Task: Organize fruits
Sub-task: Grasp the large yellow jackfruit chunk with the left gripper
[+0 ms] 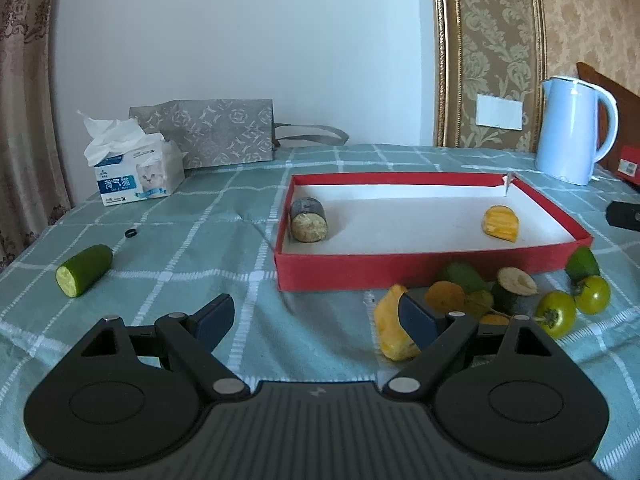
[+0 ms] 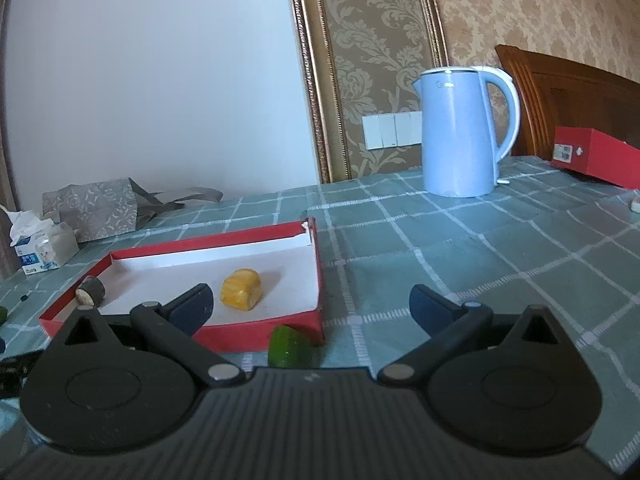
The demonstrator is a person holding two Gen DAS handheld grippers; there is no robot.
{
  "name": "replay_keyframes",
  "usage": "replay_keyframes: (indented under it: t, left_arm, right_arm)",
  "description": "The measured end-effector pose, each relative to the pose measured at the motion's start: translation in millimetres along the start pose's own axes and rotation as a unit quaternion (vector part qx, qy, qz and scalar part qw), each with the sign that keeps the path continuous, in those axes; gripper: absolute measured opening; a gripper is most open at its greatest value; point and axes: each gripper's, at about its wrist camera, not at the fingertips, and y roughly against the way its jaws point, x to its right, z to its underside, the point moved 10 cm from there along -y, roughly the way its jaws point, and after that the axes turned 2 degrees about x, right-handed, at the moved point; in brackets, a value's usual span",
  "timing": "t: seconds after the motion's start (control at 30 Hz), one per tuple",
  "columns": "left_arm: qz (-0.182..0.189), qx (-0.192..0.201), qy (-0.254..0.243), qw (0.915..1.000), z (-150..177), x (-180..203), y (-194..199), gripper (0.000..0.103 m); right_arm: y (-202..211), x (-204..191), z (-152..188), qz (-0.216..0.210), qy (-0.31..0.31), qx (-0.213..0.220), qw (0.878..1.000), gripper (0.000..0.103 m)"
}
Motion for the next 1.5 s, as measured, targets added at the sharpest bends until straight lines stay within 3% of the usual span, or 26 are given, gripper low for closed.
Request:
replay_keyframes:
  t: [0.3,0.6,0.73,0.8,0.97,1.23,1.33,1.4,1.5]
  left_arm:
    - [0.033,0.002,0.016,0.9993,-1.5,5.1,8.8,0.09]
    - [0.045,-0.007,-0.031,0.9985,-0.1,29.8,1.9,0.09]
    - [0.035,-0.025,-0.04,0.9982,6.1,29.0,-4.0,0.09]
    - [0.018,-0.053,-0.051,0.9971,11.2,27.2,-12.8,0.092]
    - [0.021,-0.071,-0.054,0.9958,9.3,30.7,-22.3,0.092]
    - [0.001,-0.061,-0.083,0.9946,4.3,39.3,-37.7,0.092]
    - [0.019,-0.062,-0.073,0.9952,4.6,39.5,-38.1,0.079]
    - [0.041,-0.065,-0.066,0.9948,5.1,42.9,-35.7,0.059]
    - [0.048,-0.061,-0.075,0.9941,6.3,47.6,-33.6,0.055]
  right_arm:
    - [-2.2,-2.0,1.9,0.003,0.01,-0.003,1.0,0.103]
    - [-3.6,-1.8,3.6,0.002,0.014,-0.009,1.0,0.103]
    - [-4.4,-2.7,4.7,0.001,0.016,-0.012,1.0,0.103]
    - [-3.9,-2.6,4.0,0.002,0.016,-0.01,1.0,0.103]
    - [-4.1,-3.0,3.8,0.0,0.013,-0.01,1.0,0.103]
    - [-4.3,-3.5,4.7,-0.002,0.014,-0.013,1.0,0.103]
    - [-4.2,-2.9,4.3,-0.002,0.011,-0.011,1.0,0.103]
    - [-4.5,-2.7,4.2,-0.002,0.009,-0.011,1.0,0.103]
    - [-4.9,-2.4,4.1,-0.002,0.009,-0.011,1.0,0.103]
